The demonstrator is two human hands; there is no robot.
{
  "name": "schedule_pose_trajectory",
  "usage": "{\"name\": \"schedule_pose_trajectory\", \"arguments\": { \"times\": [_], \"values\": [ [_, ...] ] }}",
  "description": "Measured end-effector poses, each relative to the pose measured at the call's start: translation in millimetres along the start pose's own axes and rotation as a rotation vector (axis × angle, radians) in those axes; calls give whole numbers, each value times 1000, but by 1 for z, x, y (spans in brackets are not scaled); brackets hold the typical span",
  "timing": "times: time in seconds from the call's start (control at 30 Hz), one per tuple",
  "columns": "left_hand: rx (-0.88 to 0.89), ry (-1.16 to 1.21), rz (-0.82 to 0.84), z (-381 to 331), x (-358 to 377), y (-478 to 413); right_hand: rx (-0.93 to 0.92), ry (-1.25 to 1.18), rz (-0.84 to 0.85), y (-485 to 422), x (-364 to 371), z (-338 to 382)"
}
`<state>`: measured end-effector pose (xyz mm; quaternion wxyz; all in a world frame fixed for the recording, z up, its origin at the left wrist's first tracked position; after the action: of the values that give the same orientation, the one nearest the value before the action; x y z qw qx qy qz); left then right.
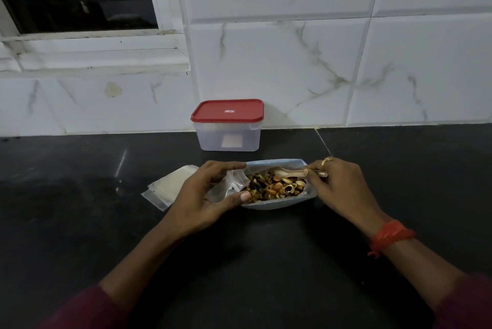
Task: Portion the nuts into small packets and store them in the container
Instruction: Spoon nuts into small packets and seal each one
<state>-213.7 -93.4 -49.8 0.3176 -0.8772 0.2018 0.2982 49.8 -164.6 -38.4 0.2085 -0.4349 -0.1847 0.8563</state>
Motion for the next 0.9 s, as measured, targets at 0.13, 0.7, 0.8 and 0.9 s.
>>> {"name": "schedule_pose_trajectory", "arguments": {
  "times": [0.13, 0.7, 0.8, 0.9],
  "values": [
    [36, -78, -52, -5, -3, 1, 10, -17, 24, 1, 0, 1],
    [-17, 50, -72, -9, -2, -1, 120, -23, 26, 2, -4, 8],
    [-39, 22, -42, -8, -1, -1, 153, -46, 16, 3, -5, 6],
    [-79, 37, -34, -8, 1, -1, 166, -55, -19, 4, -11, 6]
  ]
}}
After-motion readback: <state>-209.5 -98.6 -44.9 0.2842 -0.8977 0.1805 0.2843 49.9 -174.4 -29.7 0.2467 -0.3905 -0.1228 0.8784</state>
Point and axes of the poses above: each hand's wrist, its own y-axis away from the middle knuckle, its own x-axis out of the palm, z = x × y, the point moved 4 cm from there along -y, towards the middle knuckle, and after that the axes turned 9 degrees about -y, right-handed, at the moved point
